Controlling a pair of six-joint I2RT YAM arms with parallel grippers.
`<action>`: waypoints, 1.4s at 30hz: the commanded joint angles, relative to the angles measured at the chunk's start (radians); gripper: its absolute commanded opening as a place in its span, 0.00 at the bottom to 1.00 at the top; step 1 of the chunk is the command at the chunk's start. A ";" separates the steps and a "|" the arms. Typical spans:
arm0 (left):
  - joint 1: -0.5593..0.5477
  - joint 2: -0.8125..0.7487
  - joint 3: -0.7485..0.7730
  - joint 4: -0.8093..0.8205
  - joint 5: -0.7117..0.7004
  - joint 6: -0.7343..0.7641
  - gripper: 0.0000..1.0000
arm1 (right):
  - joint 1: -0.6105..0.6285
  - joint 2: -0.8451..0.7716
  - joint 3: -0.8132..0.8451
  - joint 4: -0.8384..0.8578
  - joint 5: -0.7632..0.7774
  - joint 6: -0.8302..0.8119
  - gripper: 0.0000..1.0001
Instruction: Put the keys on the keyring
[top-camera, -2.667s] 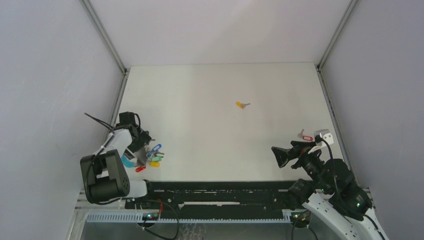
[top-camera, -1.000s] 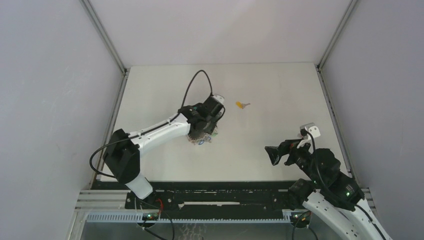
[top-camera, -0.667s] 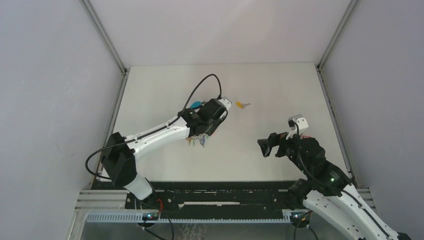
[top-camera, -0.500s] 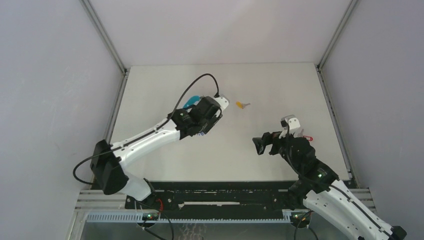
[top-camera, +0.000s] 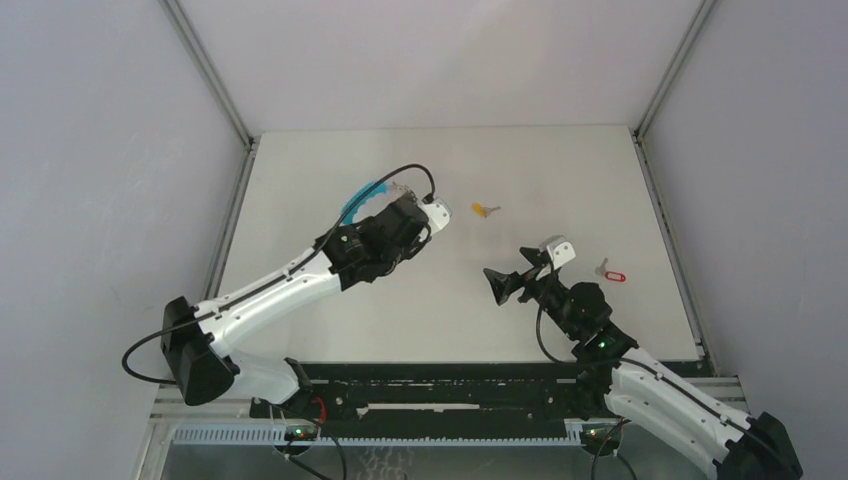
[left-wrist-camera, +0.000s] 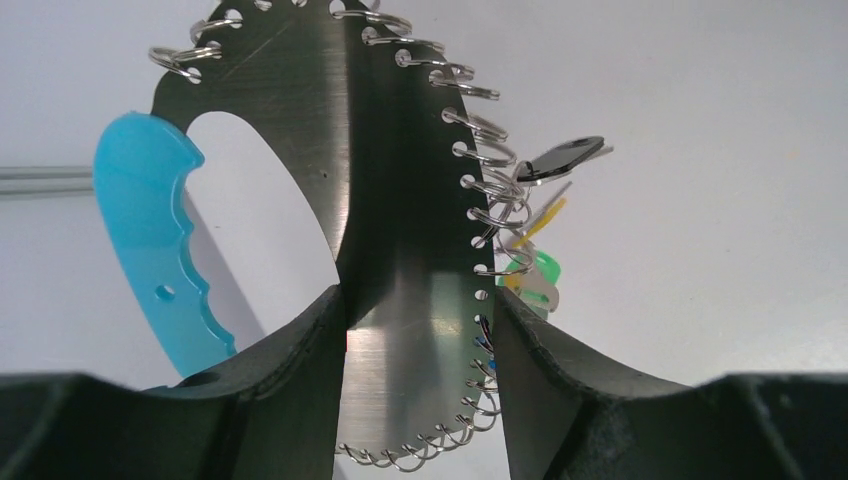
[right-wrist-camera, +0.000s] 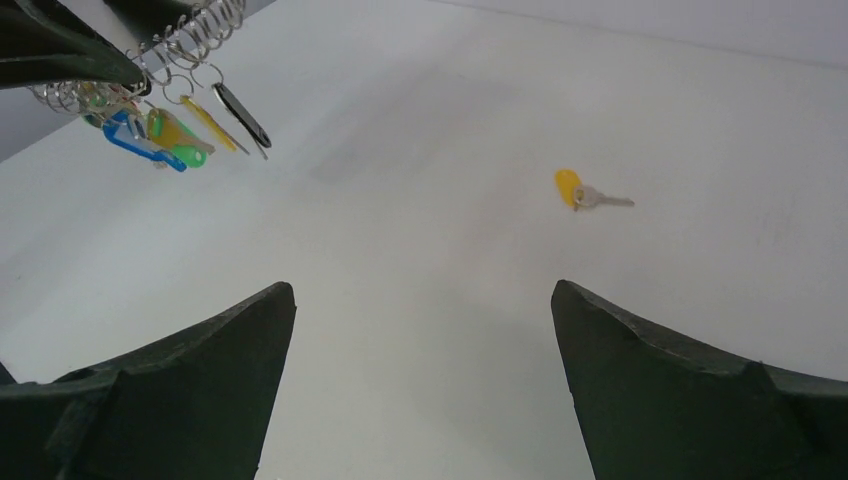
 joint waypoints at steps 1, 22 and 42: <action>-0.074 0.026 0.053 -0.033 -0.178 0.085 0.24 | -0.007 0.106 -0.019 0.333 -0.107 -0.121 1.00; -0.163 0.022 0.211 -0.168 -0.070 0.049 0.23 | 0.041 0.423 -0.036 0.852 -0.346 -0.303 0.74; -0.234 0.013 0.266 -0.198 -0.069 0.033 0.23 | 0.093 0.609 0.059 1.032 -0.419 -0.341 0.31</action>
